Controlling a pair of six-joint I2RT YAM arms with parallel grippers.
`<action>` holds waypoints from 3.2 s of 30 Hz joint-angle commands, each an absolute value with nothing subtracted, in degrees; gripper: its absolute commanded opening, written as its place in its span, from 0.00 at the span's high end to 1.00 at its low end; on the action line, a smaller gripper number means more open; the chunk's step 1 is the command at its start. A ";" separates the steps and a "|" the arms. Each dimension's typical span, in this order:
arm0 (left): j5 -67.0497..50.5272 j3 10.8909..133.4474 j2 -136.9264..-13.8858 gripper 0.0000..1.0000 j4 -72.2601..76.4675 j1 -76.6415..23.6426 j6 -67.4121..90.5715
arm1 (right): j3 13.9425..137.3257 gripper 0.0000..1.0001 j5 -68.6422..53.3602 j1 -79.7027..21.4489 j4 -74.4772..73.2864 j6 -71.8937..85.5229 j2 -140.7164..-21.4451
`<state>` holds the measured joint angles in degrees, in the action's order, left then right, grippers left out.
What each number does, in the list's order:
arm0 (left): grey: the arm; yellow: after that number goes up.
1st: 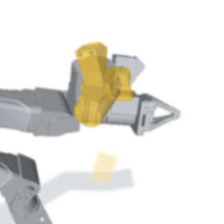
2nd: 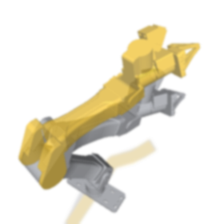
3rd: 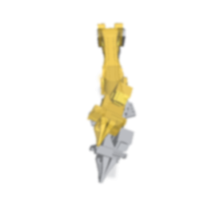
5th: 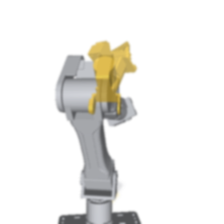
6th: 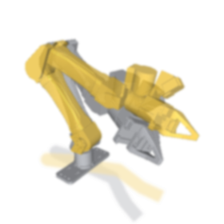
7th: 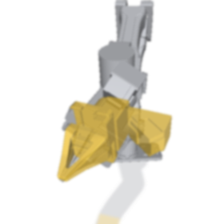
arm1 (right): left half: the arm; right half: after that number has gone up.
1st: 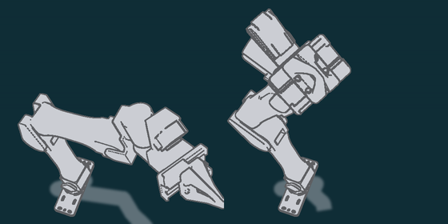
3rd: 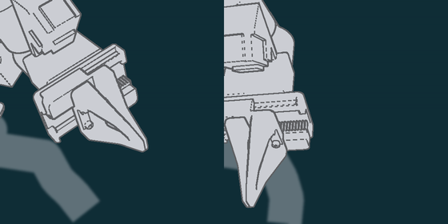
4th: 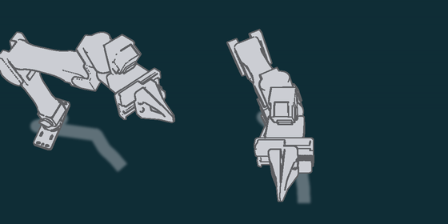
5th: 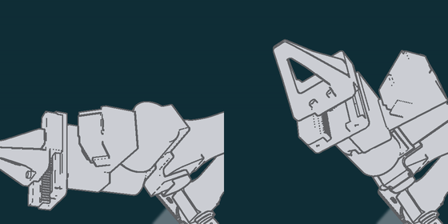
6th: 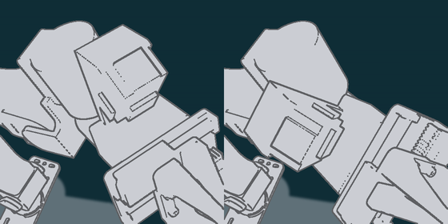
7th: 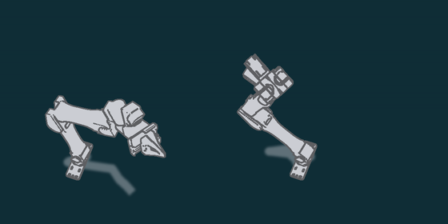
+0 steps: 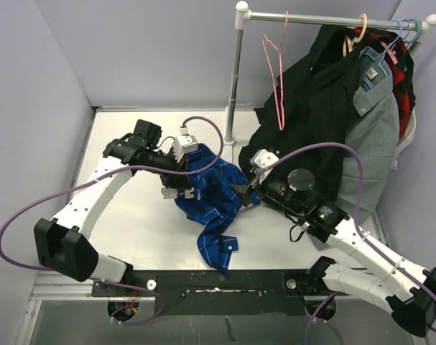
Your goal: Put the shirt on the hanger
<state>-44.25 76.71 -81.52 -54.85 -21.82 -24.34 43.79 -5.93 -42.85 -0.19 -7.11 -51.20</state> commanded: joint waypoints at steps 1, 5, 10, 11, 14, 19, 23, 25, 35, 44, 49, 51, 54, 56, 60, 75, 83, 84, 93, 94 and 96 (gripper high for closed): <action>-45.43 78.32 -80.03 1.00 -54.63 -22.23 -23.61 | 46.86 0.02 -9.12 -43.90 3.73 -6.73 -53.22; -45.36 78.13 -80.00 1.00 -54.44 -22.49 -23.43 | 46.79 0.02 -8.69 -46.76 6.33 -7.74 -57.73; -45.39 78.63 -80.17 1.00 -54.94 -22.83 -23.52 | 47.75 0.02 -5.86 -50.97 9.73 -10.68 -65.59; -45.41 78.74 -80.24 1.00 -55.02 -22.91 -23.59 | 47.80 0.02 -5.69 -51.13 10.68 -11.32 -67.01; -45.65 79.15 -80.31 1.00 -55.35 -23.16 -23.64 | 47.56 0.01 -4.15 -50.79 14.96 -12.55 -70.58; -46.30 78.99 -80.24 1.00 -55.38 -23.29 -24.17 | 46.45 0.35 -2.84 -48.79 21.47 -13.49 -74.77; -46.32 78.75 -81.03 1.00 -54.79 -23.37 -24.36 | 44.81 0.98 -1.19 -48.42 26.35 -11.21 -75.71; -46.40 79.23 -82.08 1.00 -54.12 -23.38 -23.82 | 44.38 1.00 0.40 -48.41 27.49 -8.96 -75.85; -39.01 79.91 -80.10 0.03 -40.28 -21.16 2.84 | 36.71 1.00 32.77 -51.58 40.16 5.49 -74.16; -45.85 58.93 -67.88 0.09 -27.26 -17.08 6.79 | 34.99 1.00 40.32 -48.82 38.72 22.32 -77.02; -42.49 54.79 -67.15 0.20 -25.75 -17.82 -2.55 | 34.65 1.00 39.34 -48.14 39.46 25.56 -77.67; -43.00 54.68 -67.36 0.22 -24.60 -17.85 -2.79 | 34.01 1.00 39.29 -47.07 38.36 28.94 -77.17; -43.03 54.47 -68.07 0.25 -21.27 -18.79 0.29 | 33.37 1.00 39.29 -45.39 35.25 35.31 -76.29; -42.01 54.80 -69.25 0.26 -19.92 -20.08 1.81 | 33.46 1.00 39.18 -44.99 34.34 36.76 -76.12; -40.18 58.30 -73.32 0.29 -20.48 -23.99 2.95 | 34.35 1.00 39.09 -44.93 33.40 36.93 -76.67; -26.09 62.99 -80.94 0.27 -19.56 -29.71 -4.33 | 34.10 1.00 38.33 -44.91 33.40 35.66 -75.79; -28.26 62.13 -76.26 0.17 -26.76 -27.06 -18.99 | 33.06 1.00 38.13 -44.07 32.98 34.71 -74.99; -28.84 61.97 -76.14 0.16 -27.56 -26.61 -20.46 | 32.94 1.00 38.00 -43.95 33.01 34.78 -75.04; -27.05 57.58 -77.53 0.25 -25.40 -25.56 -26.95 | 32.65 1.00 37.71 -43.70 33.24 36.02 -75.60; -27.03 57.09 -77.83 0.27 -24.72 -25.45 -27.11 | 32.68 1.00 37.71 -43.71 33.13 36.04 -75.49; -27.78 56.07 -78.32 0.30 -23.89 -25.07 -27.39 | 32.63 1.00 37.72 -43.73 32.85 35.96 -75.21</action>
